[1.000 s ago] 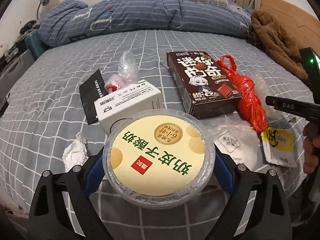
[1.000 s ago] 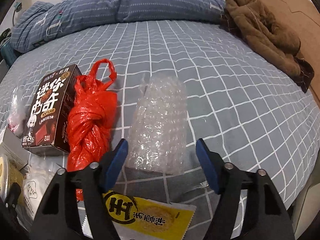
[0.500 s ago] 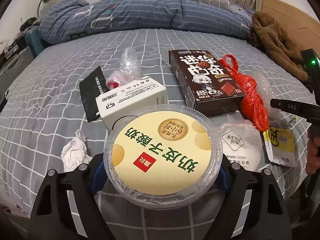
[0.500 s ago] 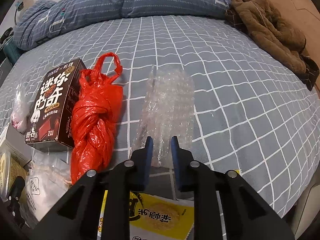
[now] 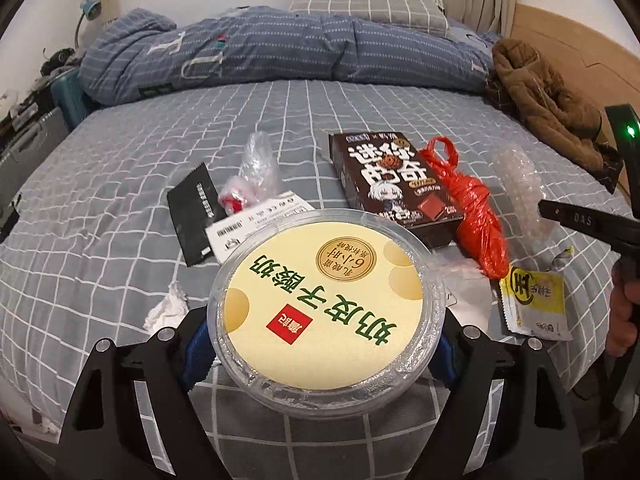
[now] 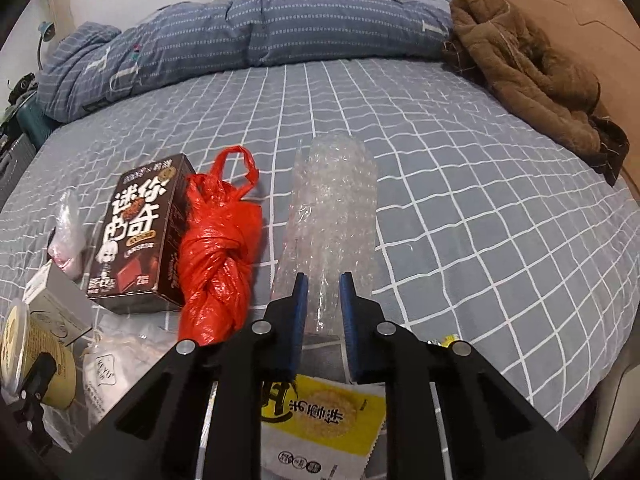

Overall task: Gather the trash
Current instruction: 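Carry the pudding cup and bubble wrap with both grippers toward the black bin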

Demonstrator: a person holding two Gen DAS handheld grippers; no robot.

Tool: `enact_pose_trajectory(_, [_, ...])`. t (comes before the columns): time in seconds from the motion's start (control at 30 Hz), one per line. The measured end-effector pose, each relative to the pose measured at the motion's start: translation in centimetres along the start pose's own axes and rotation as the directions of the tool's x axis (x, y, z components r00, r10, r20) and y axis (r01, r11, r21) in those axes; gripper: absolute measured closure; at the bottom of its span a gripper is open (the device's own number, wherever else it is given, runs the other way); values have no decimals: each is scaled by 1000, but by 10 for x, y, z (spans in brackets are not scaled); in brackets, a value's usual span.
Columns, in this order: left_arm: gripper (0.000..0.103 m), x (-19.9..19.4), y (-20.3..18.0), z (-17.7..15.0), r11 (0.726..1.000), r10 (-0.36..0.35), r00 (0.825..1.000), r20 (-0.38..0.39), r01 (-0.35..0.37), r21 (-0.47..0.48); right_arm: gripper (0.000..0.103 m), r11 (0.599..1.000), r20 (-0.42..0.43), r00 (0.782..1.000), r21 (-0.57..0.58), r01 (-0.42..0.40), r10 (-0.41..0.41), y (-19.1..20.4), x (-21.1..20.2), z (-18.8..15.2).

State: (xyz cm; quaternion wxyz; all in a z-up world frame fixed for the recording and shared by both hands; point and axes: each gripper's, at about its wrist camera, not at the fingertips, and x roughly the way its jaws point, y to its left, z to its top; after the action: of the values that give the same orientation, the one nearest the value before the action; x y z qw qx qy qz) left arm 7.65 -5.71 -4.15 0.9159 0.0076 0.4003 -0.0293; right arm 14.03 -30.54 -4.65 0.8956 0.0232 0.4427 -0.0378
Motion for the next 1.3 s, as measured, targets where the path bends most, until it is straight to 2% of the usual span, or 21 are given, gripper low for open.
enact_pose_trajectory(0.53, [22,-42,9,-6,1000,-11,999,44,11,-3,87,999,105,994,-38,2,2,21,-74,-31])
enact_pose_trajectory(0.93, [22,-69,9,-18,1000,-15,998,62,14,9,87,997,142,989,-71,-28,38,45,-119,-57])
enact_pose_trajectory(1.3, [22,-102,16,-32,999,-31,996,83,32,-12,88,995,154,985,-72,-67,77,49,-152,-87])
